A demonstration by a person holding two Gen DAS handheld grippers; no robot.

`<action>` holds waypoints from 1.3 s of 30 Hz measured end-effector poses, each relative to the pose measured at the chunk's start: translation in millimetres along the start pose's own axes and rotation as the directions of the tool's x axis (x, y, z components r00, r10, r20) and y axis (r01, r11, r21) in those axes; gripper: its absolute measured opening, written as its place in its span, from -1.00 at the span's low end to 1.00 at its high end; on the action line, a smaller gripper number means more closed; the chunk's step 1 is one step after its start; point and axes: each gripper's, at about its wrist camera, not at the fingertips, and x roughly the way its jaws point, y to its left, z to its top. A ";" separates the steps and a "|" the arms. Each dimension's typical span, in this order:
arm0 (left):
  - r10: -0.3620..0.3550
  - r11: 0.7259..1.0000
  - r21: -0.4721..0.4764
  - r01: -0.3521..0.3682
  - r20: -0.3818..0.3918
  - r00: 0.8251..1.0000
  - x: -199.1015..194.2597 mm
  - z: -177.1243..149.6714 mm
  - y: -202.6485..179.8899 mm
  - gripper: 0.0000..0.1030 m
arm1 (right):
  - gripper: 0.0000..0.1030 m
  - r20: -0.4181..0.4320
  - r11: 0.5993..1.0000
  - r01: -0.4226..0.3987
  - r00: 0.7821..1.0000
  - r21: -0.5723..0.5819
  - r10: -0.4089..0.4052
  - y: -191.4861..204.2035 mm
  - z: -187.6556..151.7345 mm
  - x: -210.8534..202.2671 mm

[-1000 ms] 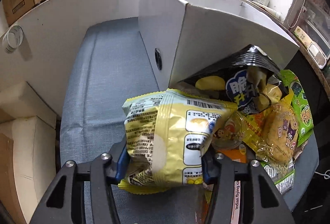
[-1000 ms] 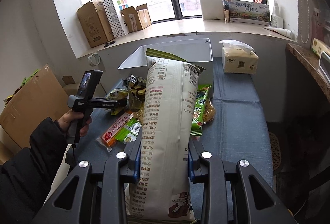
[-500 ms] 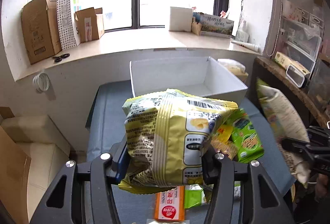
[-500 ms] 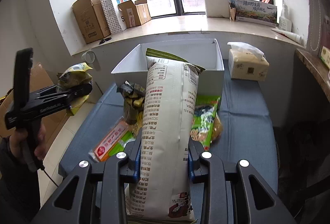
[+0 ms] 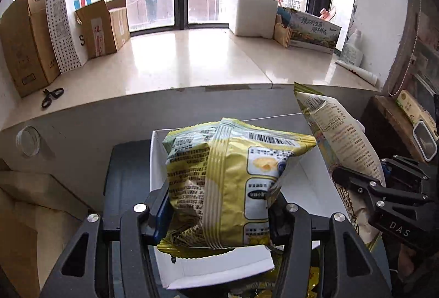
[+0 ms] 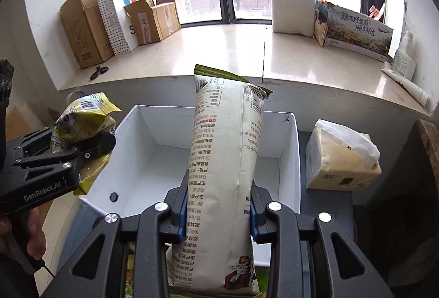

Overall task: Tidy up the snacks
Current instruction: 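Grasp the tall white bag with the right gripper while the left grasps a yellow chip bag, both into box, then withdraw both tools from the box back over the pile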

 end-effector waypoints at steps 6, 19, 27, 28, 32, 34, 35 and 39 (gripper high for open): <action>0.012 1.000 -0.011 -0.014 -0.099 0.995 54.3 -5.3 5.7 0.72 | 0.33 -0.058 0.997 0.077 0.995 -0.002 -0.077 -12.3 7.1 53.6; -0.012 0.999 0.045 0.008 0.091 0.996 -19.0 -17.4 0.6 1.00 | 1.00 0.108 0.989 0.142 0.985 -0.053 -0.135 -9.0 -4.5 -8.4; -0.057 0.996 0.084 0.042 0.186 0.981 -124.2 -79.5 -6.6 1.00 | 1.00 0.286 0.988 0.101 0.956 -0.121 -0.062 14.0 -54.6 -110.2; -0.046 0.995 0.092 0.027 0.216 0.975 -138.8 -91.7 -7.8 1.00 | 1.00 0.290 0.990 0.084 0.956 -0.115 -0.048 16.0 -64.5 -120.5; -0.043 0.998 0.049 0.032 0.232 0.972 -168.8 -136.6 -3.2 1.00 | 1.00 0.284 0.996 -0.008 0.958 -0.091 0.033 24.8 -112.0 -145.8; -0.037 0.999 -0.005 0.038 0.207 0.978 -171.4 -155.5 1.6 1.00 | 1.00 0.265 0.998 -0.024 0.963 -0.062 0.039 24.9 -138.3 -147.2; -0.036 0.999 -0.028 0.043 0.200 0.979 -171.3 -164.1 3.3 1.00 | 1.00 0.256 0.999 -0.032 0.966 -0.036 0.040 21.9 -149.7 -145.6; -0.092 0.993 -0.058 0.102 0.152 0.984 -159.1 -188.6 7.3 1.00 | 1.00 0.221 1.000 0.005 0.975 0.027 -0.011 15.0 -186.9 -138.9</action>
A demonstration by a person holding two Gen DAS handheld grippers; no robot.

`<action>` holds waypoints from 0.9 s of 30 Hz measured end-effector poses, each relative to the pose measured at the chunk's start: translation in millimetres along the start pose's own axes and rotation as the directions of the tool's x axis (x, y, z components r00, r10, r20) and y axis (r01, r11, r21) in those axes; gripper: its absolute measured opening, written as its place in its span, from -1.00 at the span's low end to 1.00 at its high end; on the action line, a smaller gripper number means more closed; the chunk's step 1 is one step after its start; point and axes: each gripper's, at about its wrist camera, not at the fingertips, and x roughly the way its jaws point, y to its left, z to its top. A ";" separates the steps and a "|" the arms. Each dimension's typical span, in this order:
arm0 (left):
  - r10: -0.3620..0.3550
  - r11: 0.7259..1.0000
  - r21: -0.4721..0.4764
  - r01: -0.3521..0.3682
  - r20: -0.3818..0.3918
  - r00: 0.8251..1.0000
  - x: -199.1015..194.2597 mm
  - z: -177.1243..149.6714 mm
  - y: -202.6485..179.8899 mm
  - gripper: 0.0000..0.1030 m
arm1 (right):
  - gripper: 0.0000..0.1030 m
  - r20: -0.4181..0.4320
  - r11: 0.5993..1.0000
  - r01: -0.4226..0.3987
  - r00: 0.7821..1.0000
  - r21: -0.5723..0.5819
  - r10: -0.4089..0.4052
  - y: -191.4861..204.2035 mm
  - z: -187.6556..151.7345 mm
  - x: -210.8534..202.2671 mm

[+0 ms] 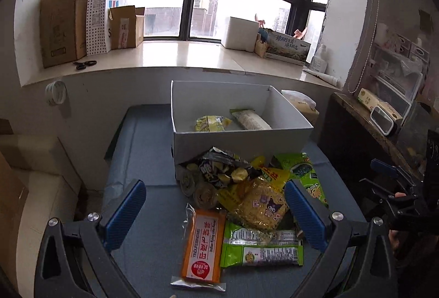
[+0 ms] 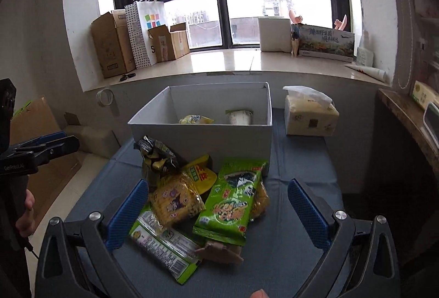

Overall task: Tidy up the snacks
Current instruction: 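Withdraw both tools from the box back over the pile, then grasp the black chip bag with the right gripper while the left grasps the green seaweed pack, both into box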

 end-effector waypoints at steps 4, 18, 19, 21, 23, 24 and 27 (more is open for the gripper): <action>0.033 0.999 -0.005 -0.034 -0.027 0.999 6.7 -10.1 1.2 1.00 | 1.00 -0.052 0.999 -0.021 0.998 0.025 0.022 -6.0 -16.5 5.7; 0.066 0.998 0.010 -0.066 0.000 0.998 -11.2 -12.4 6.1 1.00 | 1.00 -0.134 0.974 -0.199 0.974 -0.112 0.184 50.4 6.4 77.5; 0.071 0.997 0.007 -0.071 0.000 0.998 -13.2 -13.8 8.2 1.00 | 1.00 -0.152 0.969 -0.216 0.969 -0.123 0.196 57.1 9.2 89.1; 0.087 0.996 -0.001 -0.087 -0.002 0.996 -16.0 -16.9 12.5 1.00 | 1.00 -0.181 0.963 -0.224 0.964 -0.147 0.197 69.3 14.1 112.3; 0.090 0.996 -0.010 -0.090 -0.008 0.996 -18.1 -20.6 16.6 1.00 | 1.00 -0.199 0.961 -0.211 0.964 -0.179 0.175 80.8 17.6 136.2; 0.093 0.996 -0.013 -0.094 -0.009 0.996 -19.3 -22.5 18.5 1.00 | 1.00 -0.210 0.957 -0.214 0.962 -0.195 0.172 86.6 19.2 148.1; 0.103 0.994 -0.021 -0.103 -0.014 0.995 -21.4 -27.4 24.2 1.00 | 0.98 -0.237 0.955 -0.220 0.956 -0.200 0.171 97.5 22.9 177.8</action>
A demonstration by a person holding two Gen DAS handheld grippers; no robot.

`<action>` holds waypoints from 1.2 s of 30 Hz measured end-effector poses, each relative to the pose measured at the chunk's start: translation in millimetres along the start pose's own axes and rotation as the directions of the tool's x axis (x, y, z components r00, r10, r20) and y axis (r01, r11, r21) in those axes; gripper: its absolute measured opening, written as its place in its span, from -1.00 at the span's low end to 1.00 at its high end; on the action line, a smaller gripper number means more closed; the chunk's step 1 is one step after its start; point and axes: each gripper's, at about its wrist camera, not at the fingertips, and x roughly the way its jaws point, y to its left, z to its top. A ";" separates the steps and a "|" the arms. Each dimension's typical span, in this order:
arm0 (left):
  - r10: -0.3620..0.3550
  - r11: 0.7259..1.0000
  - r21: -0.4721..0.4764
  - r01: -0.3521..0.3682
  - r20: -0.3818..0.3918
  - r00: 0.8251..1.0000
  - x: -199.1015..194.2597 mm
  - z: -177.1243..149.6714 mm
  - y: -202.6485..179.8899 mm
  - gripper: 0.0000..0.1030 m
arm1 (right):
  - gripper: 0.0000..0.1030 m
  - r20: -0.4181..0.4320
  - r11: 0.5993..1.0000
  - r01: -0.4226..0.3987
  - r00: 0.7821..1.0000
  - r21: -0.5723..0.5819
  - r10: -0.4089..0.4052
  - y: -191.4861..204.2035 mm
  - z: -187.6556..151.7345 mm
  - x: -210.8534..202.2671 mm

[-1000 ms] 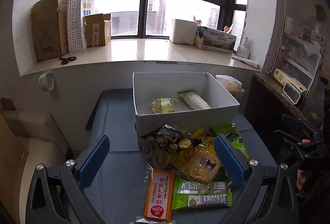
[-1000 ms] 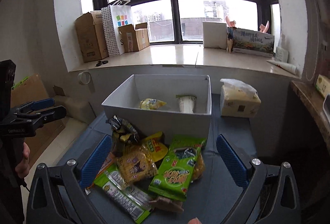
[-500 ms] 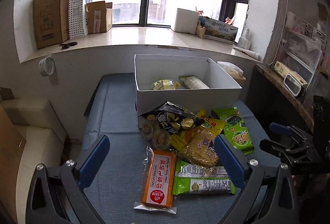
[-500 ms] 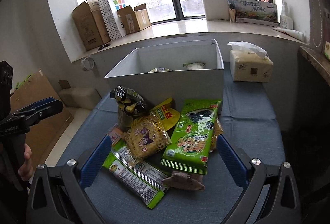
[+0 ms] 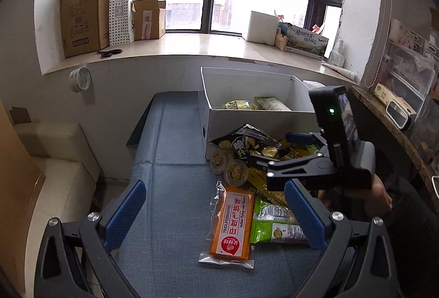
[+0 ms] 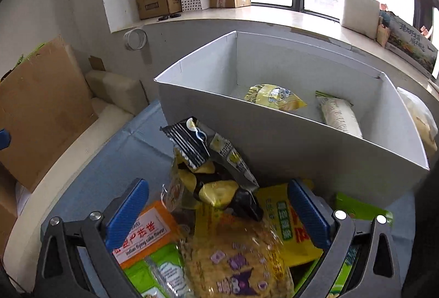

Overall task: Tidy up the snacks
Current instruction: 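Grasp the black chip bag with the right gripper while the left grasps the green seaweed pack, both into box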

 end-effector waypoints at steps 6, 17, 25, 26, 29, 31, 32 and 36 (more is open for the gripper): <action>0.016 1.000 -0.019 -0.016 -0.012 1.000 1.7 -5.6 10.9 1.00 | 0.31 -0.083 1.000 -0.013 0.996 0.019 0.014 -0.2 7.8 38.5; -0.022 1.000 0.004 0.022 -0.032 0.999 15.8 -1.5 1.4 1.00 | 0.06 0.044 0.998 -0.054 0.998 0.037 0.052 -9.8 -5.1 -25.7; -0.175 0.974 0.131 0.186 -0.088 0.981 52.7 20.2 -71.6 1.00 | 0.06 0.253 0.972 -0.031 0.967 0.231 -0.029 -72.9 -42.8 -165.9; -0.194 0.967 0.147 0.208 -0.107 0.975 61.7 22.8 -85.8 1.00 | 0.06 0.260 0.968 -0.004 0.963 0.253 -0.064 -79.4 -52.8 -180.7; -0.246 0.946 0.179 0.272 -0.155 0.957 91.7 28.2 -130.2 1.00 | 0.06 0.259 0.946 0.097 0.948 0.311 -0.183 -94.7 -84.6 -217.1; -0.253 0.939 0.185 0.289 -0.195 0.948 113.6 28.2 -158.9 1.00 | 0.06 0.249 0.926 0.140 0.939 0.351 -0.237 -101.8 -103.2 -235.6; -0.253 0.938 0.187 0.293 -0.213 0.944 124.7 28.2 -172.5 1.00 | 0.06 0.240 0.917 0.160 0.936 0.366 -0.259 -105.3 -113.2 -244.0; -0.238 0.926 0.230 0.301 -0.263 0.935 163.0 27.6 -219.4 1.00 | 0.06 0.210 0.891 0.181 0.934 0.416 -0.288 -119.9 -145.3 -263.2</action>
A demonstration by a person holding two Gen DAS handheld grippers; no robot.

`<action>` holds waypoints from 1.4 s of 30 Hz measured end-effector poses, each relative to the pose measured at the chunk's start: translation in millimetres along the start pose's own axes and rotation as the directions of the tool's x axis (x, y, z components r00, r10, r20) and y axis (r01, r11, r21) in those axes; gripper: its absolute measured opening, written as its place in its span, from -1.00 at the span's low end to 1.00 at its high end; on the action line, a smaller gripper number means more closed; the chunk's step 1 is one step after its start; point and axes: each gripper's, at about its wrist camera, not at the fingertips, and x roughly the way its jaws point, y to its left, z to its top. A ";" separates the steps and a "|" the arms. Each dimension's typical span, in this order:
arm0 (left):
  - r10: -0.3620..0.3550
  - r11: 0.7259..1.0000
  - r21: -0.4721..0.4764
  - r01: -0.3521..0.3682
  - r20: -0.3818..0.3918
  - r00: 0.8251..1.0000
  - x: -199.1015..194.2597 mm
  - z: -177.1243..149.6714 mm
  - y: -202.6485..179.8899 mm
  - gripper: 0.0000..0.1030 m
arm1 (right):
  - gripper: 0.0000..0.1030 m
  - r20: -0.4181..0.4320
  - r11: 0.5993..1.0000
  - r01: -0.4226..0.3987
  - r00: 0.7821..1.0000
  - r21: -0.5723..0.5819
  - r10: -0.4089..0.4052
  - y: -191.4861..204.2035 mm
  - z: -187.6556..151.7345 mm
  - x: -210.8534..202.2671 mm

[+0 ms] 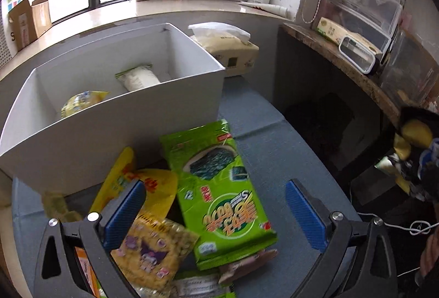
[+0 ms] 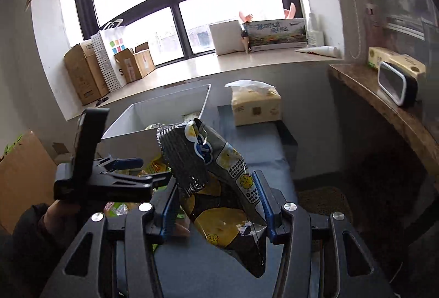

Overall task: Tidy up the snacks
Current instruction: 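Grasp the black chip bag with the right gripper while the left grasps the green seaweed pack, both into box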

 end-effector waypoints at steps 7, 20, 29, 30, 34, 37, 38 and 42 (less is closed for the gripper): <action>0.106 0.994 0.020 -0.104 -0.103 0.989 61.7 25.2 0.8 0.98 | 0.06 -0.015 0.999 0.016 1.000 0.035 -0.015 -26.9 -10.1 -7.3; -0.007 1.000 -0.008 0.007 0.019 1.000 -0.7 23.8 5.8 0.42 | 0.06 -0.044 0.999 -0.023 0.999 0.026 0.024 -20.0 -14.4 9.4; -0.026 0.998 -0.053 0.037 0.186 0.982 -109.4 7.4 43.2 0.43 | 0.06 -0.058 0.996 -0.087 0.995 -0.011 0.086 9.0 -0.1 36.7; -0.009 0.998 -0.064 0.022 0.195 0.981 -115.9 7.5 50.7 0.43 | 0.06 -0.059 0.995 -0.100 0.993 -0.021 0.099 15.3 3.8 42.7; 0.054 0.993 -0.119 -0.027 0.229 0.972 -136.7 19.3 88.6 0.44 | 0.06 -0.051 0.986 -0.163 0.986 -0.042 0.160 41.9 30.3 73.7; 0.079 0.986 -0.164 -0.037 0.255 0.964 -138.6 41.2 122.2 0.45 | 0.06 -0.043 0.977 -0.201 0.979 -0.068 0.198 62.8 63.0 104.5; 0.099 0.983 -0.172 -0.056 0.257 0.961 -137.0 51.9 132.1 0.45 | 0.06 -0.046 0.976 -0.205 0.978 -0.070 0.202 68.9 75.2 115.8; 0.167 0.972 -0.203 -0.115 0.263 0.950 -115.4 95.2 171.3 0.48 | 0.06 -0.039 0.978 -0.199 0.980 -0.069 0.197 86.8 124.0 167.0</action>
